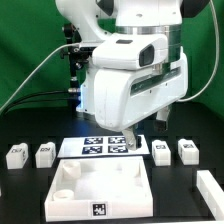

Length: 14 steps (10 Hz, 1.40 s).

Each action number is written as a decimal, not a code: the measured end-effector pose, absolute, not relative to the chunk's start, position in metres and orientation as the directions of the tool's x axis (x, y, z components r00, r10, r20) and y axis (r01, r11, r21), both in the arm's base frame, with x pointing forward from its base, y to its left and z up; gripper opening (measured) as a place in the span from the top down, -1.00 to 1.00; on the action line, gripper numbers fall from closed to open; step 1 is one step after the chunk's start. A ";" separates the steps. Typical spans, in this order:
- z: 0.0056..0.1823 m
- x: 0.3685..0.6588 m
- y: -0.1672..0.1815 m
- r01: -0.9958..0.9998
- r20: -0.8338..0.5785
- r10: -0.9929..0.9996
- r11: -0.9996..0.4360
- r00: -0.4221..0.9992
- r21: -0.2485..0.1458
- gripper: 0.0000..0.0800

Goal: Assemble one leg

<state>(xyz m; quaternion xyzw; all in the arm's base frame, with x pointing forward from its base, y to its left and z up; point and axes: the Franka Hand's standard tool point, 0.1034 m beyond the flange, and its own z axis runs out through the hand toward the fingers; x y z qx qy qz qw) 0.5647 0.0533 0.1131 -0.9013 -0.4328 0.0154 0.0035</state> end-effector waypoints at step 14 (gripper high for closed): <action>0.086 0.482 0.010 0.998 -0.006 0.999 -0.049 0.048 -0.029 -0.62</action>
Offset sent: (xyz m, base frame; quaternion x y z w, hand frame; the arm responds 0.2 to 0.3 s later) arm 0.0000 0.0000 0.0000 0.0000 0.0000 0.0000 1.0000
